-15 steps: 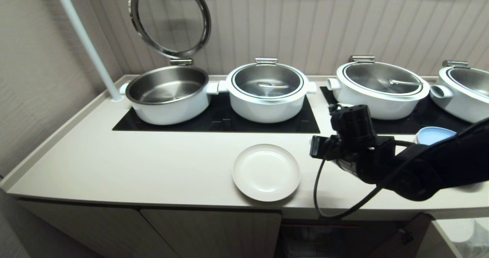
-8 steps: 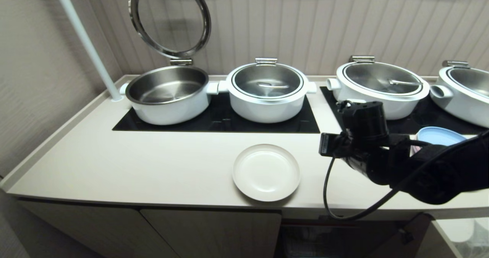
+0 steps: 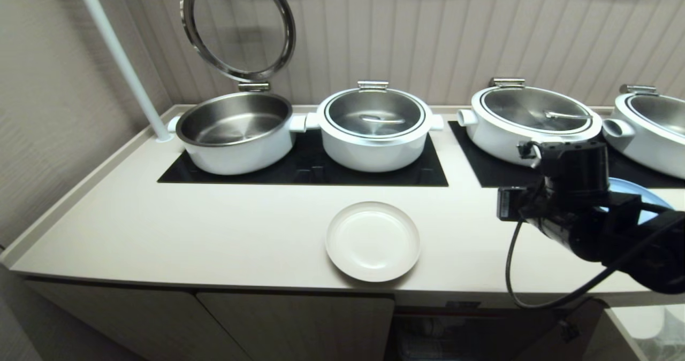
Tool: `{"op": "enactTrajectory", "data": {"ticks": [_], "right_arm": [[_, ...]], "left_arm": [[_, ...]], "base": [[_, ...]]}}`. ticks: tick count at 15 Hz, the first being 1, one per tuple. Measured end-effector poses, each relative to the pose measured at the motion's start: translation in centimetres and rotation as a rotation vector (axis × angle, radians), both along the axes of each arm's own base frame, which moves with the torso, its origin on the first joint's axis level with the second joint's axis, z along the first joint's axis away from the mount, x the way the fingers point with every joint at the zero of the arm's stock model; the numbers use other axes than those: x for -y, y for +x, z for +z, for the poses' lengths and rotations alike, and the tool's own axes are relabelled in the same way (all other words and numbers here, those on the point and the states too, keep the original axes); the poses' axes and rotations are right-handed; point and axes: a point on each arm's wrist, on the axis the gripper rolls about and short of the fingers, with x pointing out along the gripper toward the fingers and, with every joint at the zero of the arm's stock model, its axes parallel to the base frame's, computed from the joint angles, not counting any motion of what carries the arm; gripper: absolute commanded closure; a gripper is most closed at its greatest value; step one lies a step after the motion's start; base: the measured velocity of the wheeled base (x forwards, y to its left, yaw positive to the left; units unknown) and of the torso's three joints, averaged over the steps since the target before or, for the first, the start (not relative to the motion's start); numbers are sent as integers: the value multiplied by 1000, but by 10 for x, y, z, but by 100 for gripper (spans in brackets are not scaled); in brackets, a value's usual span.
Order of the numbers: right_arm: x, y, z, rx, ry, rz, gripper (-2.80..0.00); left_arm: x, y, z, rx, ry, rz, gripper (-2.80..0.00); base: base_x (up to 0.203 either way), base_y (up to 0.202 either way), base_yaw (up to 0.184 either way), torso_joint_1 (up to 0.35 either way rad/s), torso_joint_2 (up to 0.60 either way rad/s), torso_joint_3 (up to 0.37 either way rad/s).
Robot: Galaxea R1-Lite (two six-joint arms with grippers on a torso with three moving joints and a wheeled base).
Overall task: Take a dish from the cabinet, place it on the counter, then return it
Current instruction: Pick up the plate from the table
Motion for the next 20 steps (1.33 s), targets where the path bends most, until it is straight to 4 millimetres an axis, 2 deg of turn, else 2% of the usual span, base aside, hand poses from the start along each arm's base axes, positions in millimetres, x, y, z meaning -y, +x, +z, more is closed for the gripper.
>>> {"op": "enactTrajectory", "data": {"ticks": [4,8,11,17,20], "right_arm": [[40,-23,-5,16,-46,-70,0],[73,-67,-13,-20,-43,-115,0],[90,-107,-16,-20,-49,-91,0],[95,-187,-31,57,-38,40,0],[94,-219,-42,58,-35,71,0]], "left_arm": [[0,0,0,0,0,0,0],[0,0,0,0,0,0,0],[0,0,0,0,0,0,0],[0,0,0,0,0,0,0],[0,0,0,0,0,0,0]], "base": [[0,0,0,0,0,0],[0,0,0,0,0,0],[0,0,0,0,0,0],[0,0,0,0,0,0],[0,0,0,0,0,0]]}}
